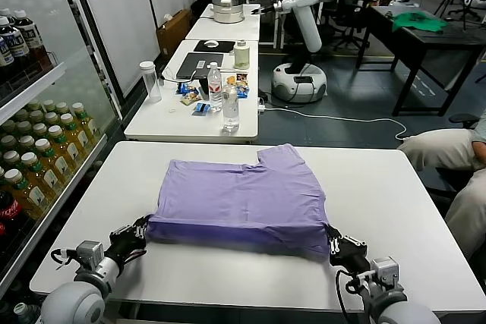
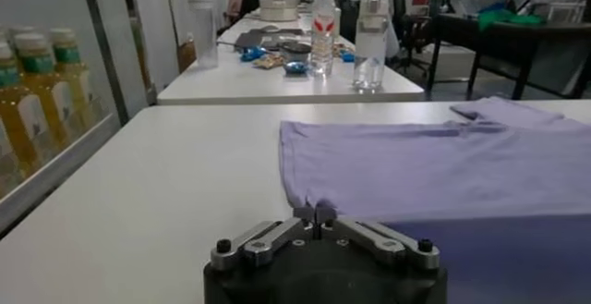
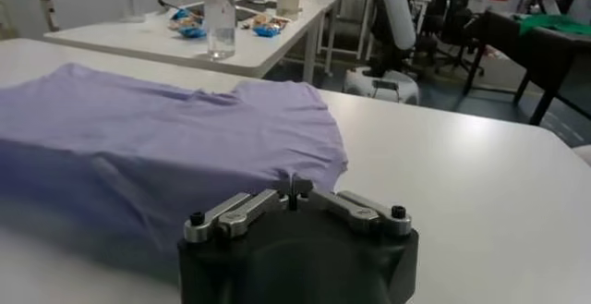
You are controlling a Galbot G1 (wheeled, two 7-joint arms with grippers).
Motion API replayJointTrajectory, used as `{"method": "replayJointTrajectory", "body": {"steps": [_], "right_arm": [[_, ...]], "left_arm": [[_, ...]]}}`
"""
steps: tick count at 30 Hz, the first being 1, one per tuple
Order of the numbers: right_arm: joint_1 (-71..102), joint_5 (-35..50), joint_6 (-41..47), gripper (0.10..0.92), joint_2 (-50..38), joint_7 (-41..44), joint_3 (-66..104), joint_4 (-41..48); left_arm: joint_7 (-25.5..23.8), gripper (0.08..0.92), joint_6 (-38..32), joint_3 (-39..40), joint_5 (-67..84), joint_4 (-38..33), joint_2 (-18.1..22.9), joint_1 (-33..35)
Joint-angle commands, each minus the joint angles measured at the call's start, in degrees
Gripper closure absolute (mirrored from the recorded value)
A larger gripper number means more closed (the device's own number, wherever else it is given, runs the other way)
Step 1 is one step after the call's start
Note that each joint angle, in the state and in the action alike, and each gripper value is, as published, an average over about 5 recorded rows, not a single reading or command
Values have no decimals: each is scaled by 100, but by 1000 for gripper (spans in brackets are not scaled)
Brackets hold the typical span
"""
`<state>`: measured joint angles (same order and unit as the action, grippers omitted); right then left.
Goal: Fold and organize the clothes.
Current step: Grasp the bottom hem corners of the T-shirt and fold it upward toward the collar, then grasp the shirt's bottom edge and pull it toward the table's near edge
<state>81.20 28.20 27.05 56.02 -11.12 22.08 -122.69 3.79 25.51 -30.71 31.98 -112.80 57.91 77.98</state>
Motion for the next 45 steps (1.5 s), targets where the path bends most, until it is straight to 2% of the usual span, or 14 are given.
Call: {"method": "replayJointTrajectory", "body": {"steps": [1, 7, 10, 14, 21, 24, 26, 29, 40, 45], "right_arm": [[-477, -281, 176, 814, 249, -54, -354, 537], [-347, -2, 221, 642, 111, -88, 63, 314], [149, 229, 302, 564, -45, -93, 531, -127], [913, 407, 338, 460, -151, -125, 818, -548], [1003, 390, 250, 259, 1, -268, 384, -202], [899, 457, 127, 221, 58, -313, 177, 22], [813, 492, 57, 238, 124, -329, 42, 107], [705, 517, 44, 312, 199, -360, -64, 163], [482, 631, -250, 631, 235, -218, -161, 365], [576, 755, -249, 778, 111, -129, 78, 177]], "left_arm": [[-148, 851, -97, 278, -544, 560, 164, -743], [29, 679, -96, -54, -399, 486, -143, -486], [252, 593, -8, -275, 319, -75, -265, 83], [355, 480, 102, -239, 603, -794, -176, 835], [487, 273, 512, 17, 196, -269, 89, 685], [397, 205, 555, 4, 192, -77, 123, 543], [322, 187, 590, -1, 233, 61, 155, 437], [280, 212, 603, -1, 287, 184, 181, 349], [281, 520, 536, 93, 314, 170, 284, 231], [260, 668, 458, 51, 268, -4, 264, 364]]}}
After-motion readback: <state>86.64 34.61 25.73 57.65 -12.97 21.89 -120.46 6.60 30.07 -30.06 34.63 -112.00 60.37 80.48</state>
